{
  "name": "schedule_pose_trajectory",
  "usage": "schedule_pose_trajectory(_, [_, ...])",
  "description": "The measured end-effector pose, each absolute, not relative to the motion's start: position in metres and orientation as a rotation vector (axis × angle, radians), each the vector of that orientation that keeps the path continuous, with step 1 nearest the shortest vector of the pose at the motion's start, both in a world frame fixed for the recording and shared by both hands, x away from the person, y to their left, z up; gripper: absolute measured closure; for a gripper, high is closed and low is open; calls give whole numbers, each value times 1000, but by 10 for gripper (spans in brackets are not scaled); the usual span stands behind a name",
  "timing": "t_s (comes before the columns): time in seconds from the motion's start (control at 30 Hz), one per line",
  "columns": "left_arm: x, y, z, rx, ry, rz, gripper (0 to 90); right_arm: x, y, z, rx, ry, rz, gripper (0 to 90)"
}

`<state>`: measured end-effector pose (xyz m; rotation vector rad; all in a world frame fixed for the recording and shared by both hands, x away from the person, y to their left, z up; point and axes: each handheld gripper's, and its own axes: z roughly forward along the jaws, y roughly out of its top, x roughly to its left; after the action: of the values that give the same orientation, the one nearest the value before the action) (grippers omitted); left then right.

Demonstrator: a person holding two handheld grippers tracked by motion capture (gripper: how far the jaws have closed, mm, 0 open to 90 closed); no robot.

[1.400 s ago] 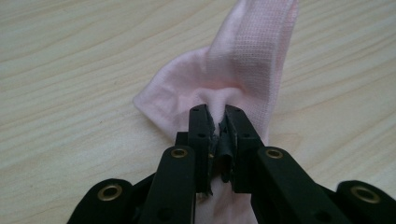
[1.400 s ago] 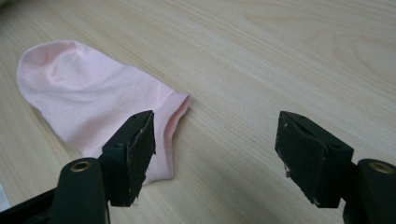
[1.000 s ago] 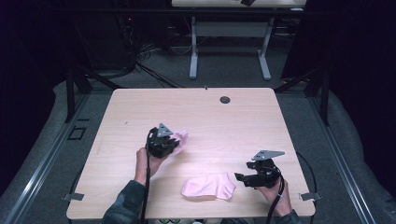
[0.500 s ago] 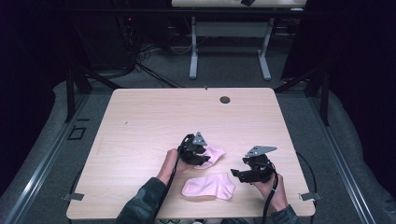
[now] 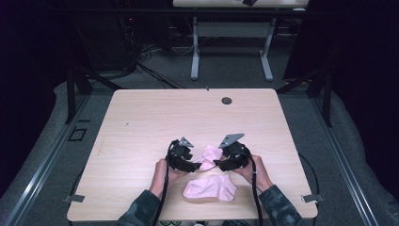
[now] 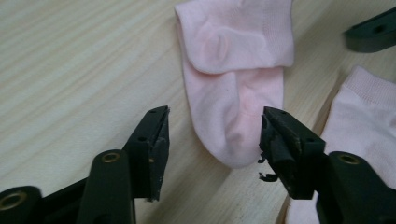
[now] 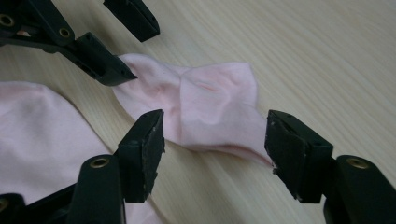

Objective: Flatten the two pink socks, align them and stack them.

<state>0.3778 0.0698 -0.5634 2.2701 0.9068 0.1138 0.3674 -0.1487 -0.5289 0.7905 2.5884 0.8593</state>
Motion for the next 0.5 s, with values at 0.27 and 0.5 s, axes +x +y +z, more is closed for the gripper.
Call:
schedule_pose_trajectory(0.27, [373, 60, -567, 2314, 895, 167, 634, 382, -129, -552, 751, 2673, 744, 605])
schedule_pose_trajectory(0.5, [374, 60, -566, 2342, 885, 237, 816, 384, -133, -554, 792, 2659, 776, 828])
